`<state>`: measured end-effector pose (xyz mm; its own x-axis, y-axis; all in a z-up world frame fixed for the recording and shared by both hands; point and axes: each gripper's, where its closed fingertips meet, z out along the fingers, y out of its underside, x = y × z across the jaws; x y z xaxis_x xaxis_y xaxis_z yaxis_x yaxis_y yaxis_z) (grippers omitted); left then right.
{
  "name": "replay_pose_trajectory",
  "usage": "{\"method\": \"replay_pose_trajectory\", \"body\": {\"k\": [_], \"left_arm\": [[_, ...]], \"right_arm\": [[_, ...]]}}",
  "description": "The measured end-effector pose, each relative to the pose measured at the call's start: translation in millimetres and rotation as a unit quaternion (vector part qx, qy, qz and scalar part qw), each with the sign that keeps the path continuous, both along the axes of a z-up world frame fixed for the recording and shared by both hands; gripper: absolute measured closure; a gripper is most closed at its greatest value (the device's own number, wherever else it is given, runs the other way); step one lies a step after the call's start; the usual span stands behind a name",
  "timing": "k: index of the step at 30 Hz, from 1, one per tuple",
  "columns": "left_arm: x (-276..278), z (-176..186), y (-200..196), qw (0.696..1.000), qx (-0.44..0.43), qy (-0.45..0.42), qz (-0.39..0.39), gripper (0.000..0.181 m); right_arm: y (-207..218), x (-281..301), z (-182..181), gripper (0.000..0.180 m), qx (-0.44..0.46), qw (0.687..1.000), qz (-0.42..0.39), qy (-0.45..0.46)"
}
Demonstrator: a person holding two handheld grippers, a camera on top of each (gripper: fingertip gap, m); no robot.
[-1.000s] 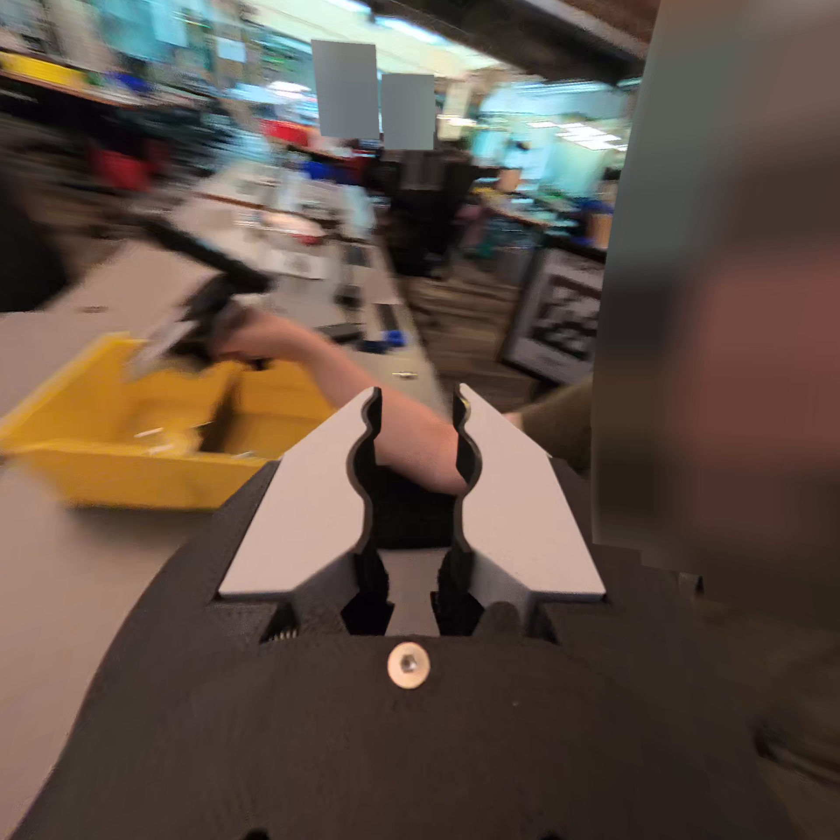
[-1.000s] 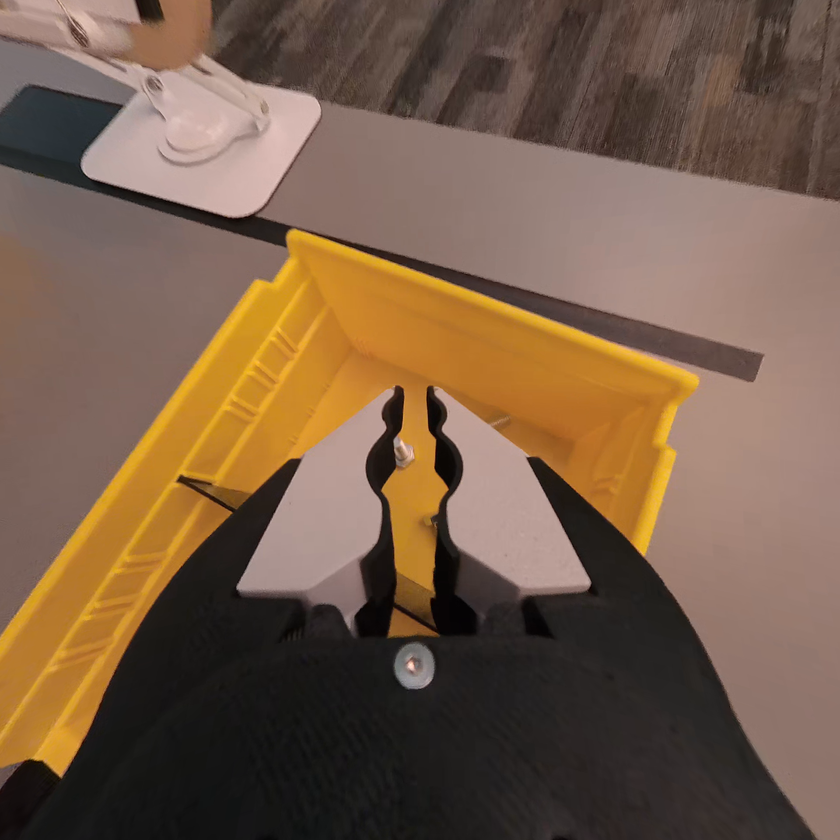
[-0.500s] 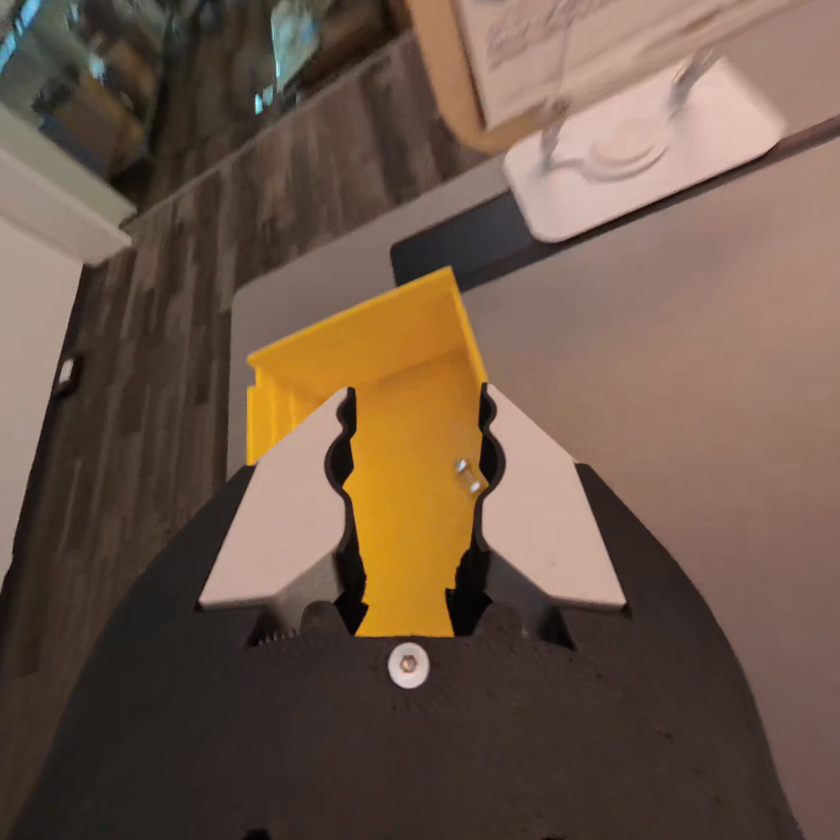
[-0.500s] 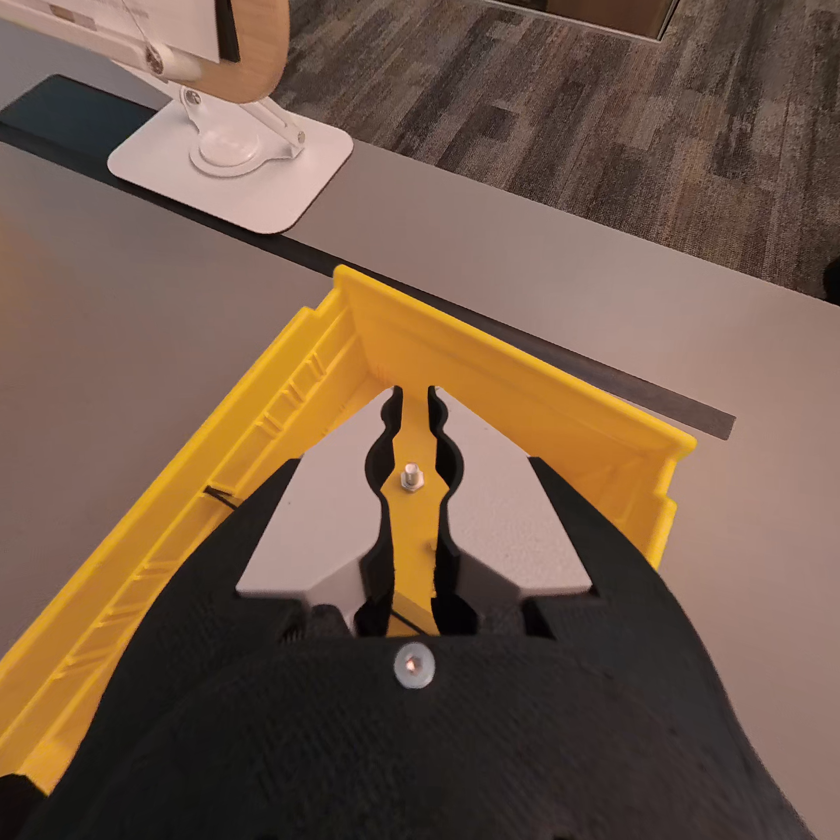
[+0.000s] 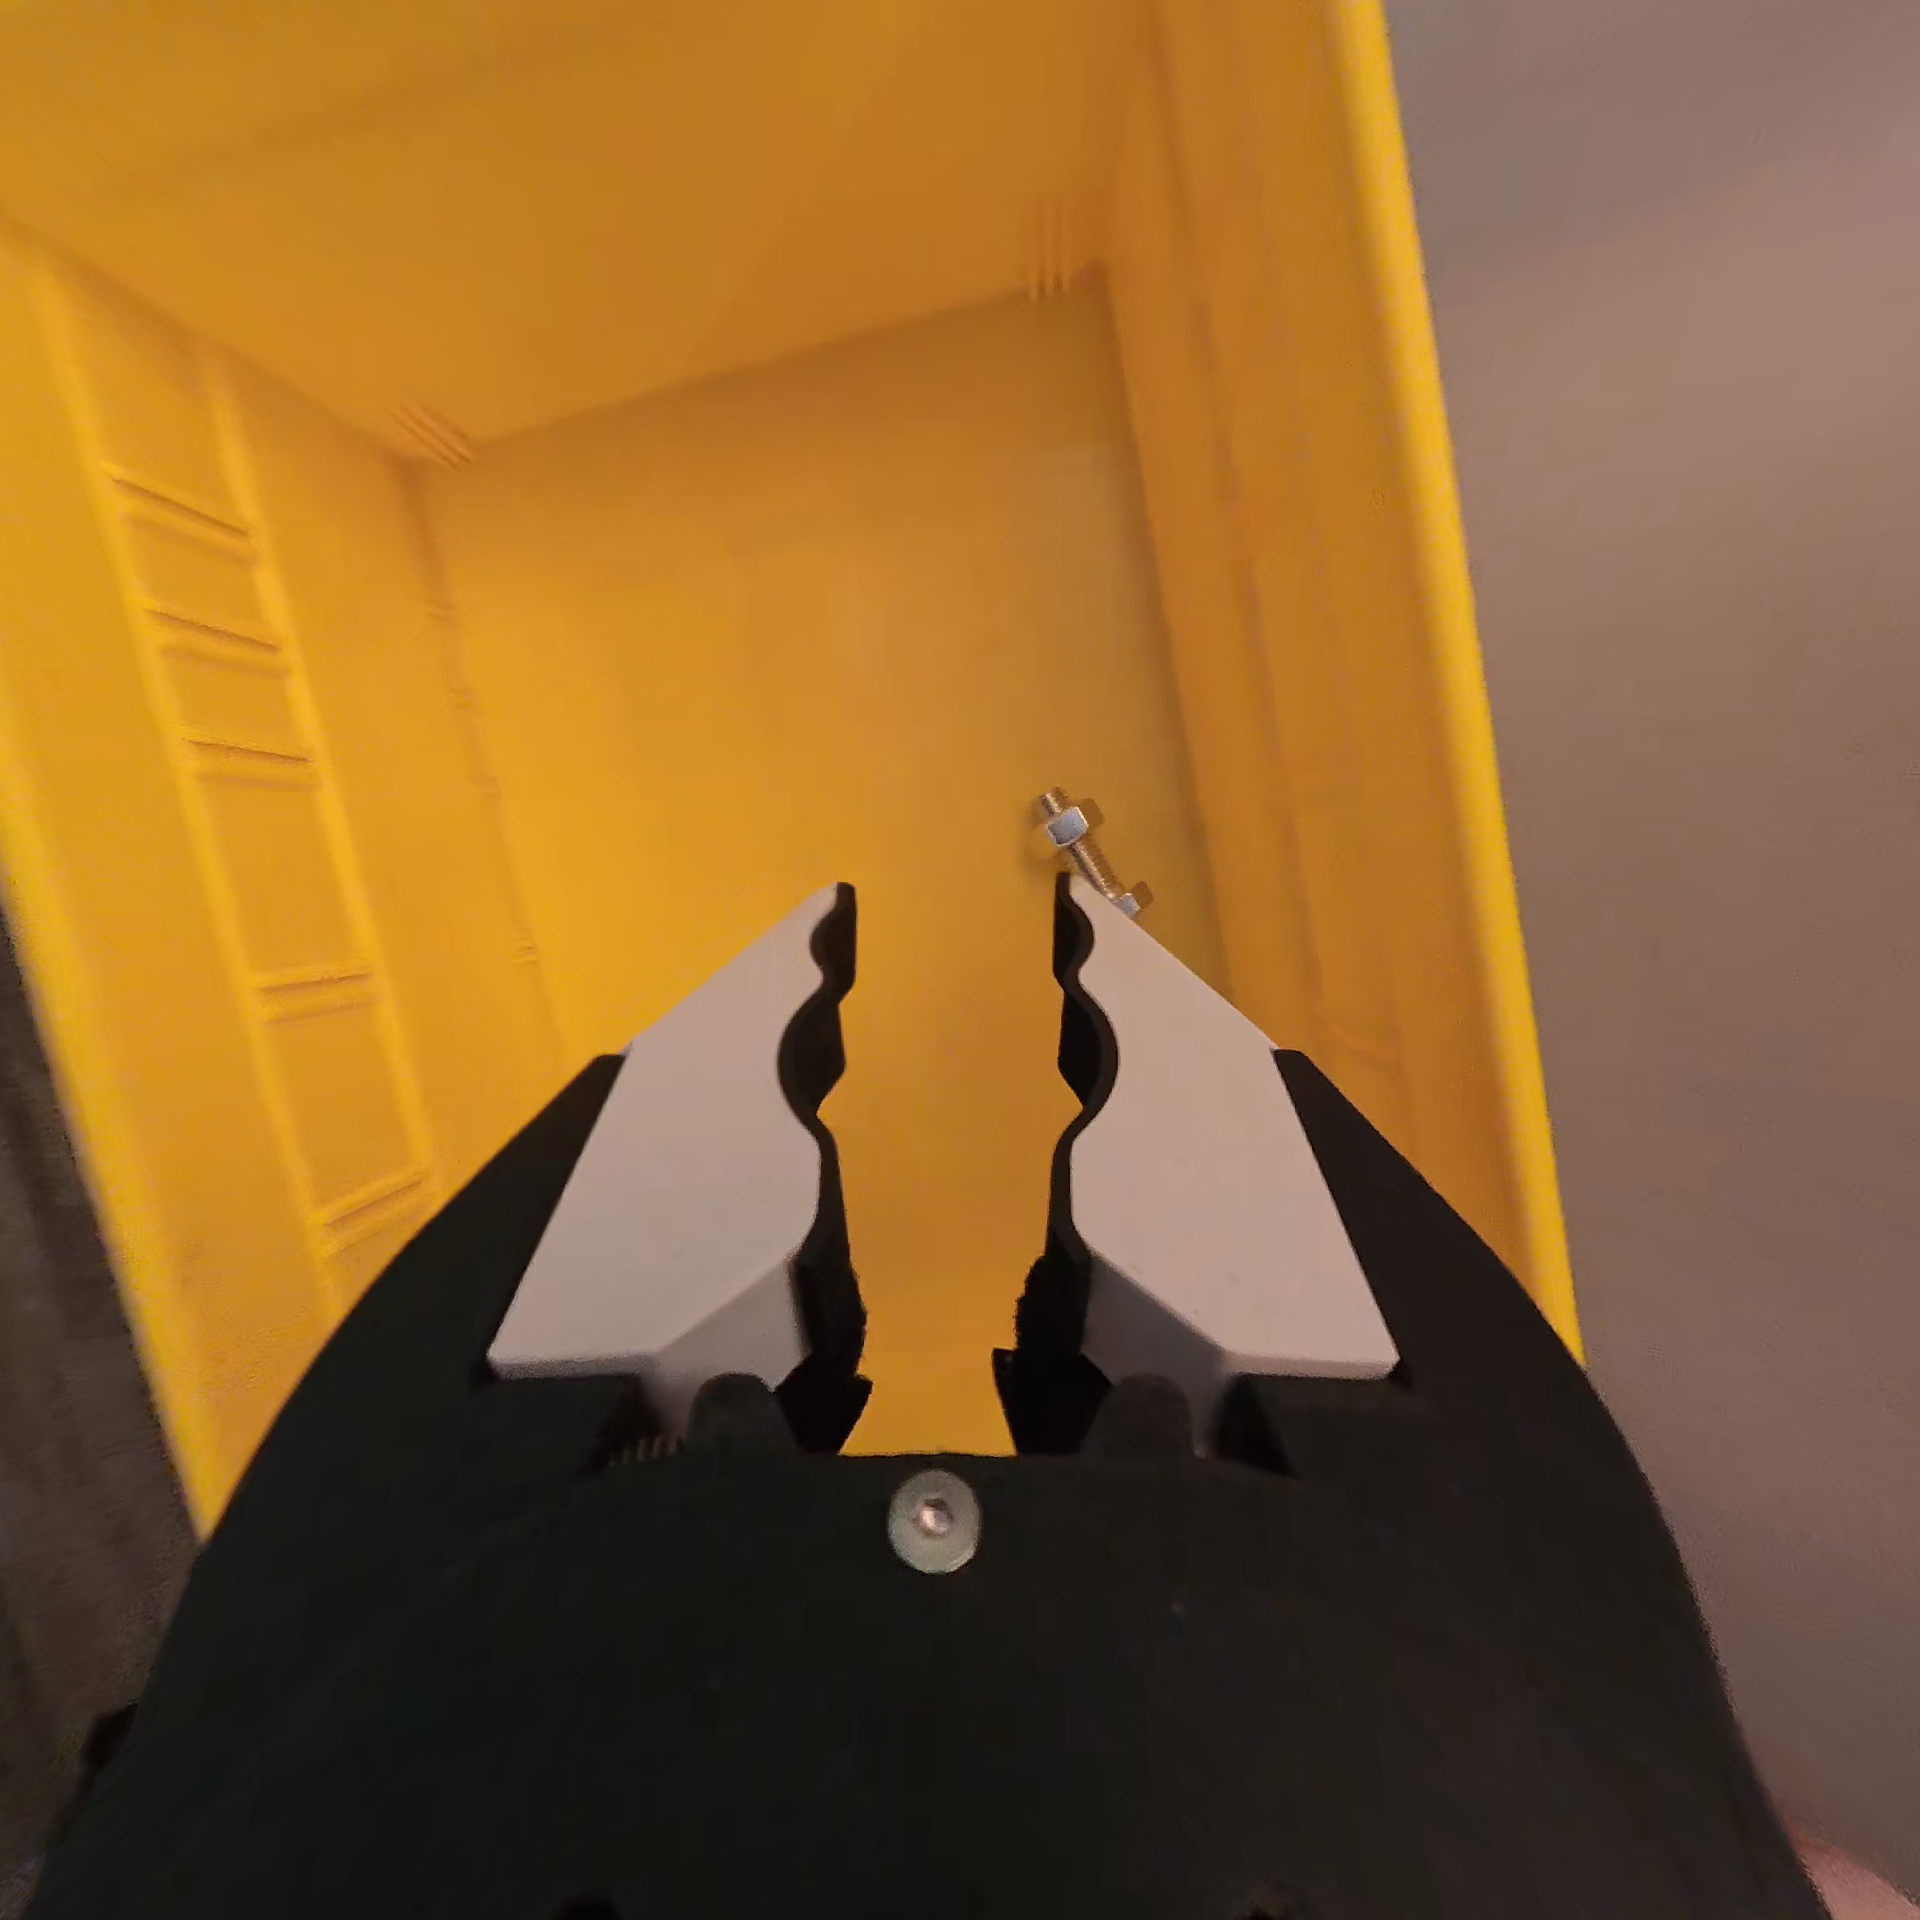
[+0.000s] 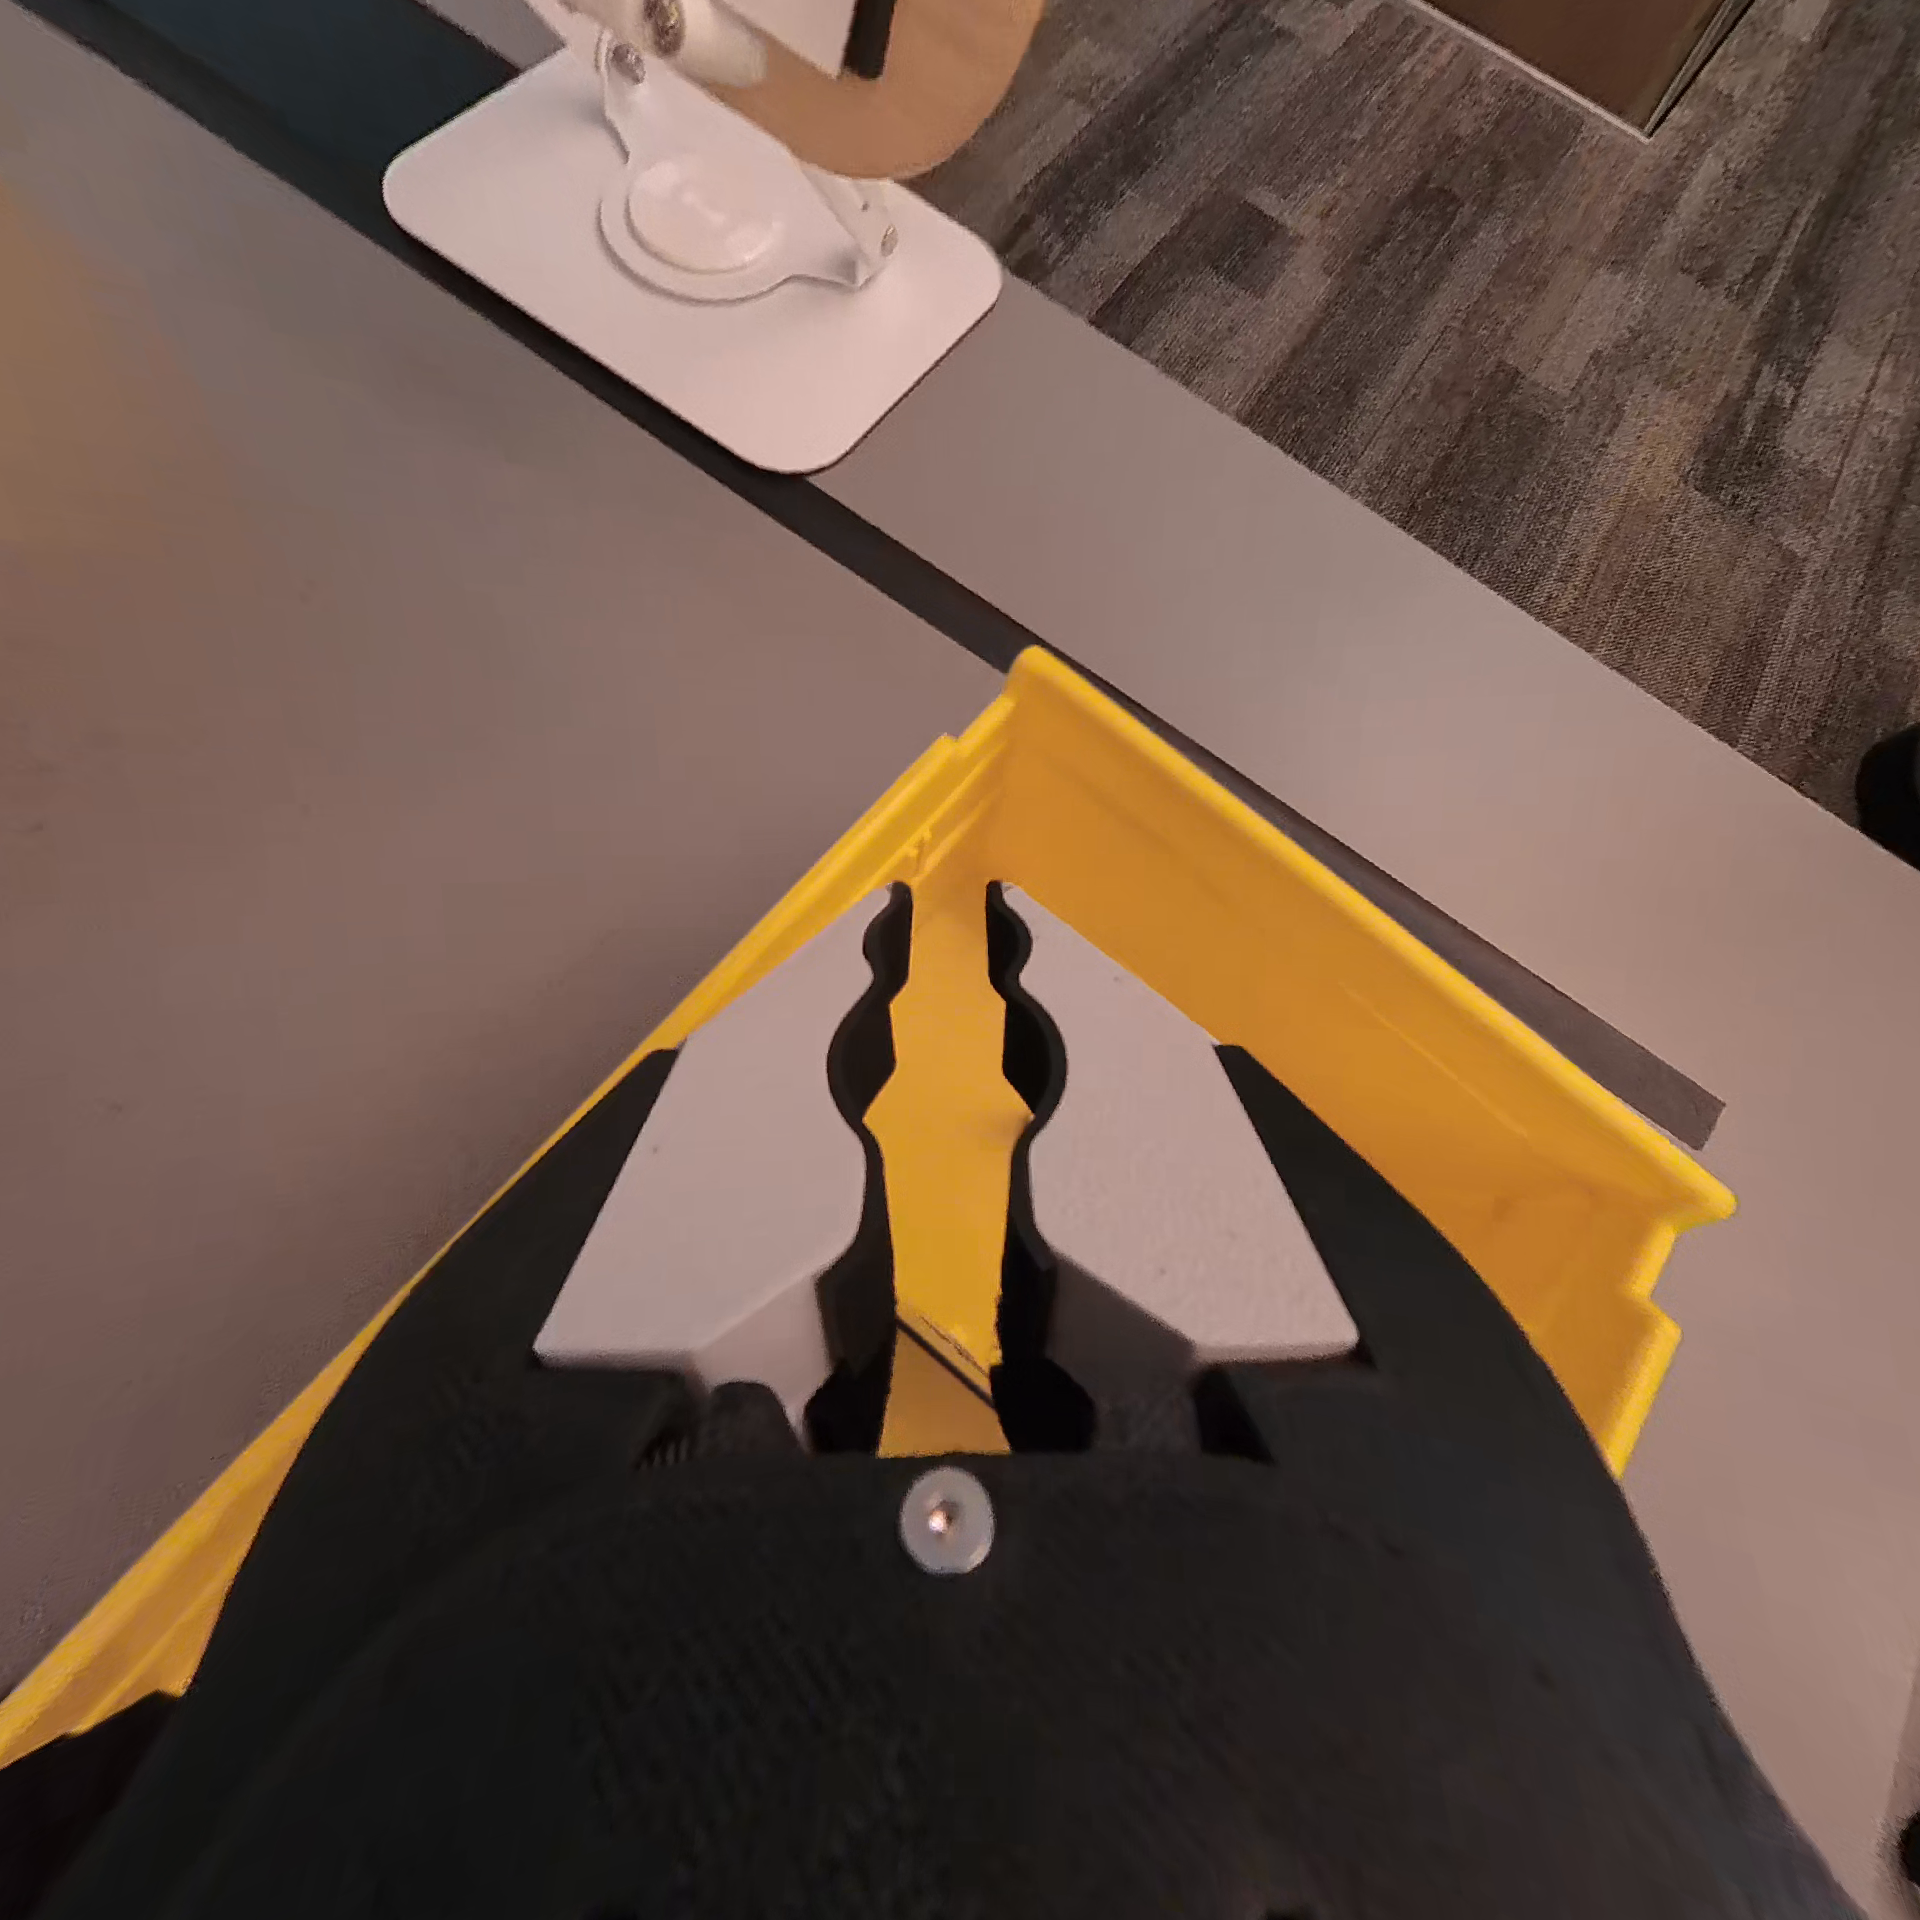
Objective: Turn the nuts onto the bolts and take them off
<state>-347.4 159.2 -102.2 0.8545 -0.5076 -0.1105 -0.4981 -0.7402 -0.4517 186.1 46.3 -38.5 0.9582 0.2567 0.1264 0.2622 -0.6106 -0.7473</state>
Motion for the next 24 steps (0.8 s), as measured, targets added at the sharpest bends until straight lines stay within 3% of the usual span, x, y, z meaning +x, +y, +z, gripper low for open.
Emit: {"method": "replay_pose_trajectory", "body": {"k": [8, 15, 24], "left_arm": [[28.6, -33.0, -3.0, 0.981, -0.116, -0.149, 0.035, 0.151], [20.9, -52.9, -5.0, 0.988, -0.135, -0.073, 0.034, 0.156], [19.4, -52.9, -11.1, 0.983, -0.164, -0.076, 0.039, 0.166]], "right_arm": [[-2.8, -37.8, 3.0, 0.165, -0.011, 0.998, 0.053, -0.034], [-7.4, -66.6, 22.4, 0.165, 0.019, 0.995, 0.097, -0.029], [-9.1, -63.0, 10.5, 0.165, -0.006, 0.994, 0.098, -0.054]]}}
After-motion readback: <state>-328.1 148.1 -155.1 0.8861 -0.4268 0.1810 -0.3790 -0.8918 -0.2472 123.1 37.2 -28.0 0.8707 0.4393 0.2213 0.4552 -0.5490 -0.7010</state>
